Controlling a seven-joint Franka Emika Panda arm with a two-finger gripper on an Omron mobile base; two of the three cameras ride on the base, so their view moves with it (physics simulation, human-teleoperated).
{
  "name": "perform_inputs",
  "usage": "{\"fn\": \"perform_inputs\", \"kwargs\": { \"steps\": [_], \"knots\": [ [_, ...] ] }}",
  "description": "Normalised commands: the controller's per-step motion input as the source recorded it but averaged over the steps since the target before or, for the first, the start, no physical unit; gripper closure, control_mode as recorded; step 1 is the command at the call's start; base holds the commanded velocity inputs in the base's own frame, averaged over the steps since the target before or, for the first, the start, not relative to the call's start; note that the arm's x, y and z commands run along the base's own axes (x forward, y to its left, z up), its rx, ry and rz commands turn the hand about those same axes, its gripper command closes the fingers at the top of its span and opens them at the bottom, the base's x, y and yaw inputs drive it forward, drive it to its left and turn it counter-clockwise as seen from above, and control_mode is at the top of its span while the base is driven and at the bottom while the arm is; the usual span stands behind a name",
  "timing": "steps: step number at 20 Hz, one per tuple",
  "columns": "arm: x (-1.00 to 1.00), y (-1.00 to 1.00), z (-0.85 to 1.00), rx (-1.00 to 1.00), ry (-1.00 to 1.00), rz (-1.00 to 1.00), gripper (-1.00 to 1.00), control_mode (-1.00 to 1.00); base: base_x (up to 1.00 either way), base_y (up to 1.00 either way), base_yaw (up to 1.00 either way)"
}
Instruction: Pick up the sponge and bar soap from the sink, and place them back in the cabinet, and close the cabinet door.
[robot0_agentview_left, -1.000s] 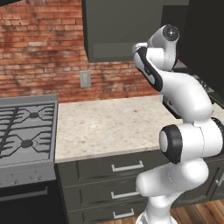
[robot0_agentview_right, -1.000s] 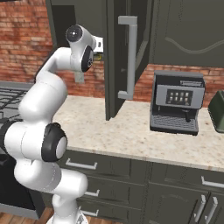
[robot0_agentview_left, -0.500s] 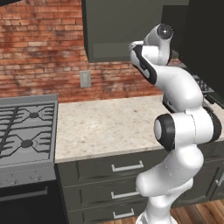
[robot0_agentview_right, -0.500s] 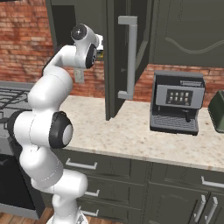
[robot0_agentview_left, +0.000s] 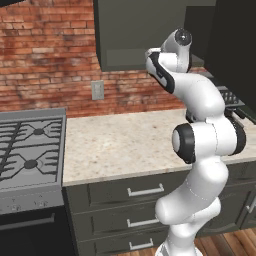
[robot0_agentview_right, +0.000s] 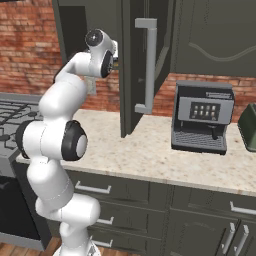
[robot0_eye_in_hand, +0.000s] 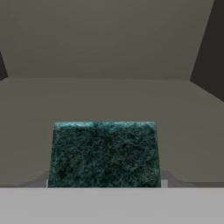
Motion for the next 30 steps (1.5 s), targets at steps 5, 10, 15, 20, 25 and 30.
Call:
{"fn": "perform_inputs", "kwargs": {
  "steps": [5, 10, 15, 20, 25, 30],
  "knots": [
    [0.17, 0.0, -0.16, 0.0, 0.0, 0.0, 1.0, -1.0, 0.0, 0.0, 0.0],
    [0.16, 0.0, -0.15, 0.0, 0.0, 0.0, 1.0, -1.0, 0.0, 0.0, 0.0],
    [0.19, 0.0, -0.14, 0.0, 0.0, 0.0, 1.0, -1.0, 0.0, 0.0, 0.0],
    [0.21, 0.0, -0.04, 0.0, 0.0, 0.0, 1.0, -1.0, 0.0, 0.0, 0.0],
    [0.26, 0.0, 0.0, 0.0, 0.0, 0.0, 1.0, -1.0, 0.0, 0.0, 0.0],
    [0.45, 0.0, 0.0, 0.0, 0.0, 0.0, 1.0, -1.0, 0.0, 0.0, 0.0]
  ]
}}
